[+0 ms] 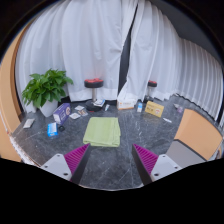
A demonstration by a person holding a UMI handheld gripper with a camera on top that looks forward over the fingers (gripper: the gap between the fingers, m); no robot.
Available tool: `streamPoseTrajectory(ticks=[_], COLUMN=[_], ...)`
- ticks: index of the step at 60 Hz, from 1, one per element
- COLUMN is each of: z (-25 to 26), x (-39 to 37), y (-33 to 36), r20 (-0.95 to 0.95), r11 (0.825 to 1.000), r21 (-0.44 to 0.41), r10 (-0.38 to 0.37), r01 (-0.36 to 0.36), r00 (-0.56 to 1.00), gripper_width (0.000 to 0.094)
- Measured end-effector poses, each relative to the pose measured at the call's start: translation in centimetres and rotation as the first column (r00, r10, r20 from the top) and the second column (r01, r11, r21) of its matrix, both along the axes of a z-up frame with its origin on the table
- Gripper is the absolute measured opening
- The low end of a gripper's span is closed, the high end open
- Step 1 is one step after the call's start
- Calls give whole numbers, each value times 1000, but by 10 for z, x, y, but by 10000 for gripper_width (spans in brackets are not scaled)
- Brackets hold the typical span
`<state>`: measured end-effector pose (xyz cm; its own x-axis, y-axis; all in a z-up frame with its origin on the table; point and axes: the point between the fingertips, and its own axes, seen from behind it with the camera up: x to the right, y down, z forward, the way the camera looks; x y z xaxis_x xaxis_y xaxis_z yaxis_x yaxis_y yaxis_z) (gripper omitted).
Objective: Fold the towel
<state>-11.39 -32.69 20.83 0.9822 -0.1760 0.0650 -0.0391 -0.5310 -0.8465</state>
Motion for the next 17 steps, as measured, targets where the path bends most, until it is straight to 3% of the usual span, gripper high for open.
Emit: streamPoseTrajectory(ticks=[17], z=[14], x=[-31], y=[-85], r20=[35], r11=[1000], r21=[-10], r10=[4], r01=[-3], r00=[999], gripper_width=[852])
